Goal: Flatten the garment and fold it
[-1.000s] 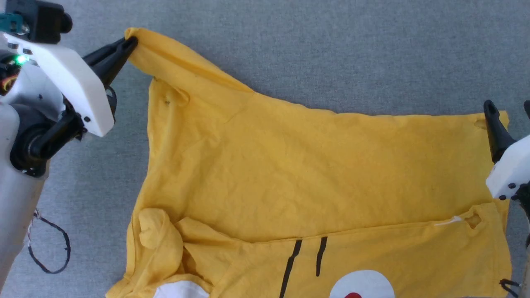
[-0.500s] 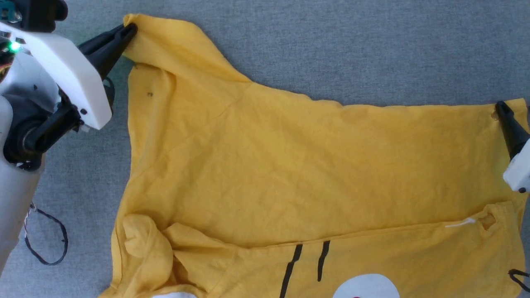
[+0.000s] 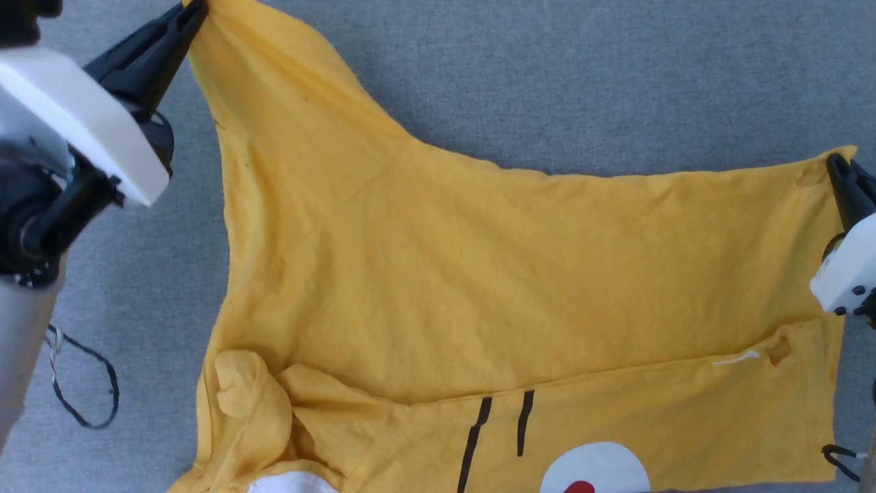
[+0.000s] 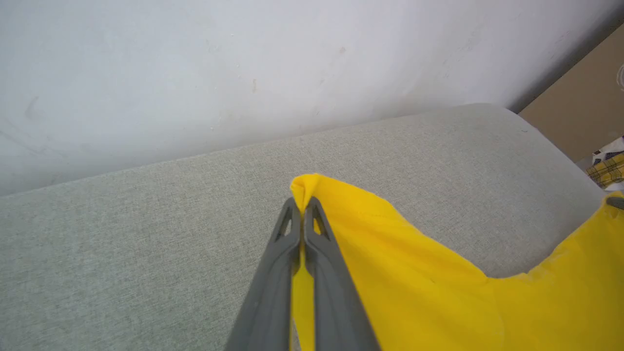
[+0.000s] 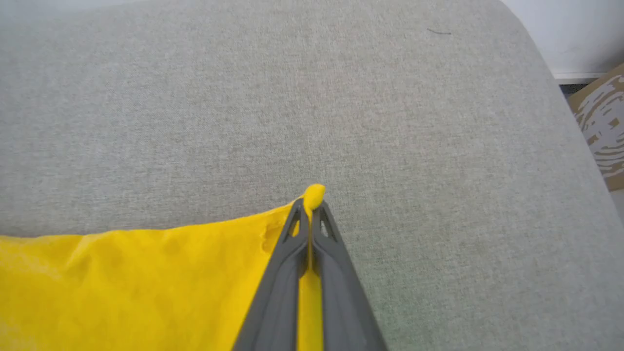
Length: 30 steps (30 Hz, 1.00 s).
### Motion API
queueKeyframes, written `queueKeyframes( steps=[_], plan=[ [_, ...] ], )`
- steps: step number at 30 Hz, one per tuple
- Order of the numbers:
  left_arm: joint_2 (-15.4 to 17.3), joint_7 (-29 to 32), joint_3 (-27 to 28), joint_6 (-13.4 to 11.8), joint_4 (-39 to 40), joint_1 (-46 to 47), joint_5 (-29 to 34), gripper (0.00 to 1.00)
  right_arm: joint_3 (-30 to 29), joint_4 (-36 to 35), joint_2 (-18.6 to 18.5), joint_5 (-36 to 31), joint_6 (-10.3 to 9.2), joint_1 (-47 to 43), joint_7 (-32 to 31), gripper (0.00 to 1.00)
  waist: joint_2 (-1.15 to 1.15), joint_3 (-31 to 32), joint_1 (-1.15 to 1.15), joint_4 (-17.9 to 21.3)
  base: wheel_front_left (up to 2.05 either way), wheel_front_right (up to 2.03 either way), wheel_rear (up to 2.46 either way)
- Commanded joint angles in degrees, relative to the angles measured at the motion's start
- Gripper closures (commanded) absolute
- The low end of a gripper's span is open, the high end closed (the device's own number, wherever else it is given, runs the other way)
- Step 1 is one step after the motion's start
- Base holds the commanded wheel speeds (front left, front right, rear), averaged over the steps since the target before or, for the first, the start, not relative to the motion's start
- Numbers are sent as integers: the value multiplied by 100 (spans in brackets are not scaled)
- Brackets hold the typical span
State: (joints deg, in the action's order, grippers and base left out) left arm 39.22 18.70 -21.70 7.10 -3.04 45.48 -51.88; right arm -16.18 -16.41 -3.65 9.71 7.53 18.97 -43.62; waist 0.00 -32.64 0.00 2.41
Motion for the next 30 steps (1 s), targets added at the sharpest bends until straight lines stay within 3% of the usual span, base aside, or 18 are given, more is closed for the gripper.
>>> queueKeyframes(
  steps=[1,9,19,30],
  plan=[
    [1,-90,50,28,70,-166,-50,100,27,-51,-14,49,-4,11,75,100,0,213,0,-46,0,0,0],
    [23,-637,486,-101,976,-1461,-650,100,-22,-153,25,555,-4,-558,560,100,0,872,0,-215,0,0,0],
    [206,-1105,1079,-541,2108,-3664,-1252,100,-198,-202,67,1476,-4,-1817,778,100,0,1654,0,-290,0,0,0],
    [33,-1422,1256,-703,2359,-5501,-1787,100,-309,-92,75,2108,-4,-2884,873,100,0,1952,0,-335,0,0,0]
  ],
)
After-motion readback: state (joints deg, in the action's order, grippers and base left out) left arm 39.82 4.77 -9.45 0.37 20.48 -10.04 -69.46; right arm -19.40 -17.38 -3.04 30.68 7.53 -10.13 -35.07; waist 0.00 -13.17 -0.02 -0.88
